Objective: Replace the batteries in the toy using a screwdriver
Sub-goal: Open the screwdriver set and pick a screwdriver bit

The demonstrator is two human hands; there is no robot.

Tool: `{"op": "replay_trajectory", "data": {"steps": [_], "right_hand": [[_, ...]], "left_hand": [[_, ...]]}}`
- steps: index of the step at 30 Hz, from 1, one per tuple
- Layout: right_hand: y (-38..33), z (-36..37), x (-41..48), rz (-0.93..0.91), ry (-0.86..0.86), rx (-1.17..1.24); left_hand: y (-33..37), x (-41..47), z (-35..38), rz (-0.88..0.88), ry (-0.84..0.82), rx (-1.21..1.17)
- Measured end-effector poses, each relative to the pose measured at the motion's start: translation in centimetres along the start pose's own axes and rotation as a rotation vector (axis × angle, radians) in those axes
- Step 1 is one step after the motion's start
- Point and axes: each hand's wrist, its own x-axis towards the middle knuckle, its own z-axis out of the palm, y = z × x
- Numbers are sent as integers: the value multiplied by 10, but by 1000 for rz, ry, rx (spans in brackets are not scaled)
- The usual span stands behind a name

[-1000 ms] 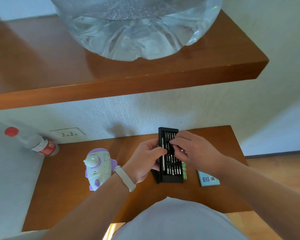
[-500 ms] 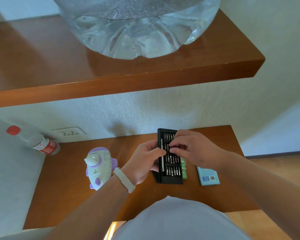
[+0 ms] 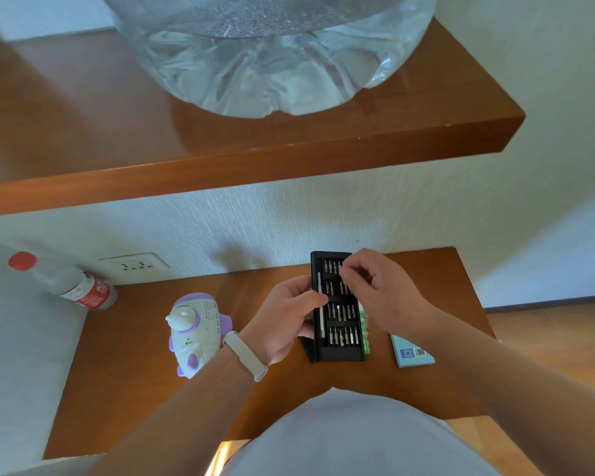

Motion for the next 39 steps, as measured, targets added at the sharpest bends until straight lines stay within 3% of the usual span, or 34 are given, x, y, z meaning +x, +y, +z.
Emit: {"op": "replay_trajectory", "data": {"steps": [5, 9, 13, 16, 23, 33, 39], "right_hand": [[2, -2, -1, 425, 116, 656], [5, 0, -6, 608, 64, 1098], [11, 7, -9, 733, 43, 1351], [16, 11, -9, 729, 10, 1356], [17, 18, -13, 560, -189, 1089], [12, 22, -17, 565, -152, 1032], [14, 24, -19, 519, -122, 895]], "left_hand": [[3, 1, -3, 13, 10, -11], [4, 2, -3, 19, 19, -34], [4, 4, -2, 17, 1, -36], [5, 4, -2, 20, -5, -34], [4, 5, 0, 30, 10, -22], [-1, 3, 9, 87, 105, 12], [3, 5, 8, 272, 248, 415]]}}
